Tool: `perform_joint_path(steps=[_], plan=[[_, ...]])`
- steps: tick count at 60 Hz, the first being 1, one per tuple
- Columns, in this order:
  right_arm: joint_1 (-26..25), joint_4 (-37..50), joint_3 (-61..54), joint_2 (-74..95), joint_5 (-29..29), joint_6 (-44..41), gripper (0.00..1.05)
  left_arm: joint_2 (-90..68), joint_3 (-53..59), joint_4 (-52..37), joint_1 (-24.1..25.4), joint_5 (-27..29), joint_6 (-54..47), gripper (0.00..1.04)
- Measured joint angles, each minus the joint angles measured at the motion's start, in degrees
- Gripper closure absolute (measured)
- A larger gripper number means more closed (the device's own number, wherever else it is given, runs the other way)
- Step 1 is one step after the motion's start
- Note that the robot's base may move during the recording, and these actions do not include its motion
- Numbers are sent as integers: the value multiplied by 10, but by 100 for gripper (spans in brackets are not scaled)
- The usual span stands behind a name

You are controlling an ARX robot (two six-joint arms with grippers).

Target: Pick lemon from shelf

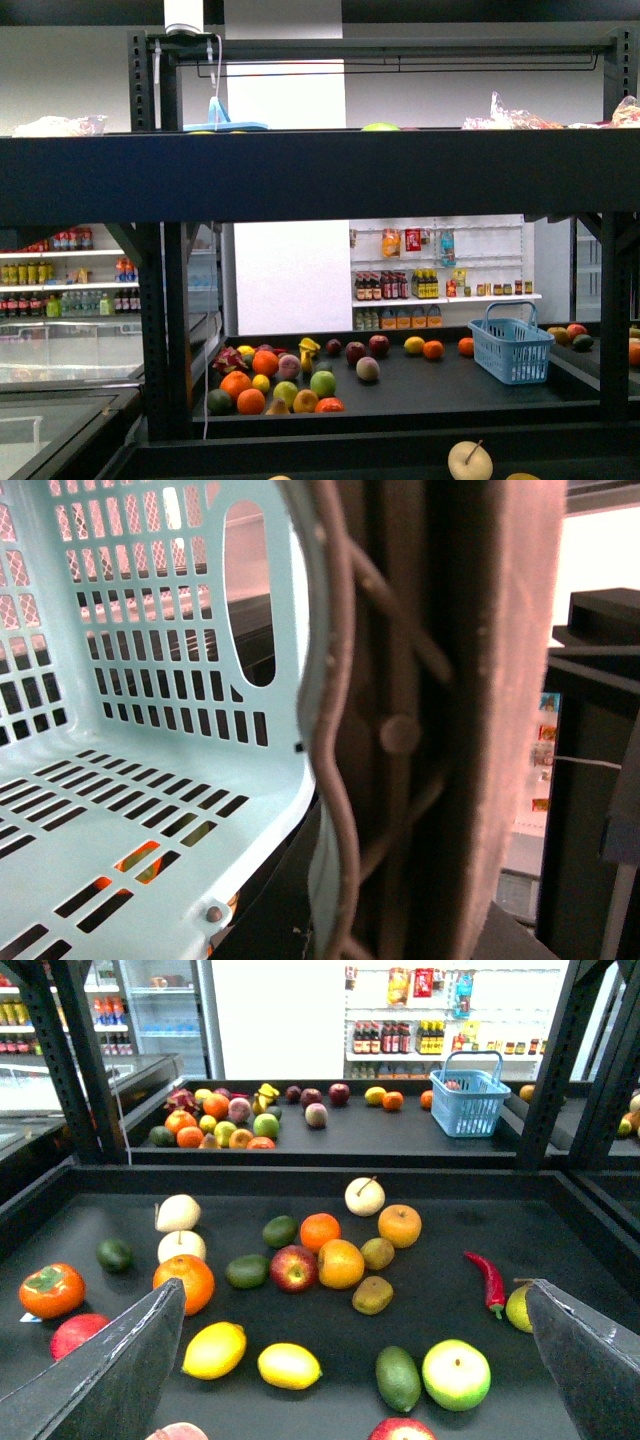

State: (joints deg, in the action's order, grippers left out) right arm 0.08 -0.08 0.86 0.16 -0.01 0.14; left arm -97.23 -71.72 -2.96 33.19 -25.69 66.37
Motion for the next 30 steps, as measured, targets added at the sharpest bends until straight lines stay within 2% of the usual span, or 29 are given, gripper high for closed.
perform_joint_path(steps=[30], plan=[[0,0,0,0,0,0,2,199,59,155,-85,-134,-213,90]])
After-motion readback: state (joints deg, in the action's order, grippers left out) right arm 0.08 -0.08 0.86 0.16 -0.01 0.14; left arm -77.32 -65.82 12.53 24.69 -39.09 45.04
